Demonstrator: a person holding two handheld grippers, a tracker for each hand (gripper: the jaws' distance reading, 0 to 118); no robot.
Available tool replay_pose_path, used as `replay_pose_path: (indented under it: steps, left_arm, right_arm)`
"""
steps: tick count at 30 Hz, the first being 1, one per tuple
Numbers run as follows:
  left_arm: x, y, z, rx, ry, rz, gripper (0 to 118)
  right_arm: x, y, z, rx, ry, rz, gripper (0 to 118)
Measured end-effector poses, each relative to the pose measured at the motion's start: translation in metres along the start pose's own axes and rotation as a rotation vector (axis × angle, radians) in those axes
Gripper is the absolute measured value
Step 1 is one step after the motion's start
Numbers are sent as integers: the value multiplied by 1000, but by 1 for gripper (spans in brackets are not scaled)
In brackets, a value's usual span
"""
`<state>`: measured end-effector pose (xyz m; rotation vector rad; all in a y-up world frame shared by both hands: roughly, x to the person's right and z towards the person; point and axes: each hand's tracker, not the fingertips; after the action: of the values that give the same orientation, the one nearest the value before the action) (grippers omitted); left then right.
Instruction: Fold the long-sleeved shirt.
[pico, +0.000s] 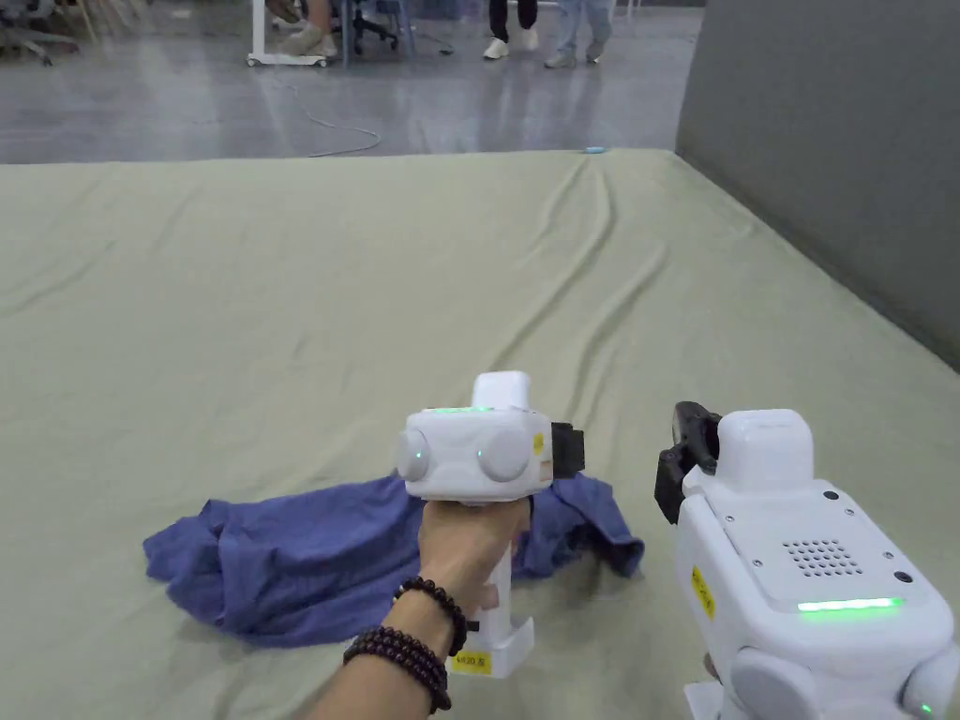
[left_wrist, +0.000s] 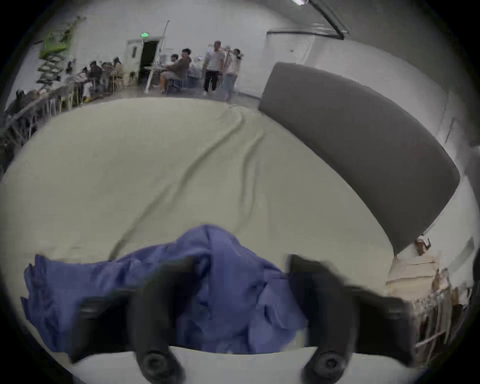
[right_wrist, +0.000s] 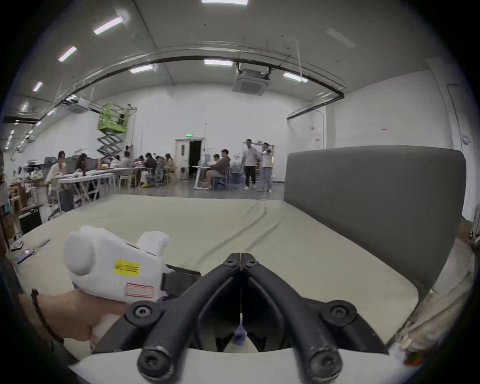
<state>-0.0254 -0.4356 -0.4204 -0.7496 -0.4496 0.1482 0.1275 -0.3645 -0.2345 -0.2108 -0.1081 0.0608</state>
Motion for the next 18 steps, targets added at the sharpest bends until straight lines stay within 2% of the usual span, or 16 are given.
replay_pose_path:
  steps: [1,3,9,10,11,12,13,14,18]
  left_arm:
    - [-2,-2,12,40,-7,-22,118]
    - [-12,-5,42,122,4,-55,118]
    - [-43,-50,158,320,204,-118,118]
    - [-48,-62,175,344,261,-104,112]
    - [-54,-74,191,356,283,-91,101]
    - [-60,-86,209,373,293,-65,81]
    - [-67,-99,225,396,300,-29,38]
    - [-72,-108,236,397,325,-1,2]
    - [-93,-136,267,338,361,127,0]
  right_arm:
    - [3,-1,-1,-33,4,-9,0]
    - [3,-4,-4,-75,32,-14,0]
    - [-16,-11,-5,-79,73,21,0]
    - [-18,-12,-3,-79,78,18,0]
    - [-21,-12,-2,-78,82,16,0]
    - [-23,-13,0,-74,85,16,0]
    - [-25,-13,1,-73,89,16,0]
    - [-26,-13,1,-73,93,13,0]
    - [-34,-9,6,-77,93,0,0]
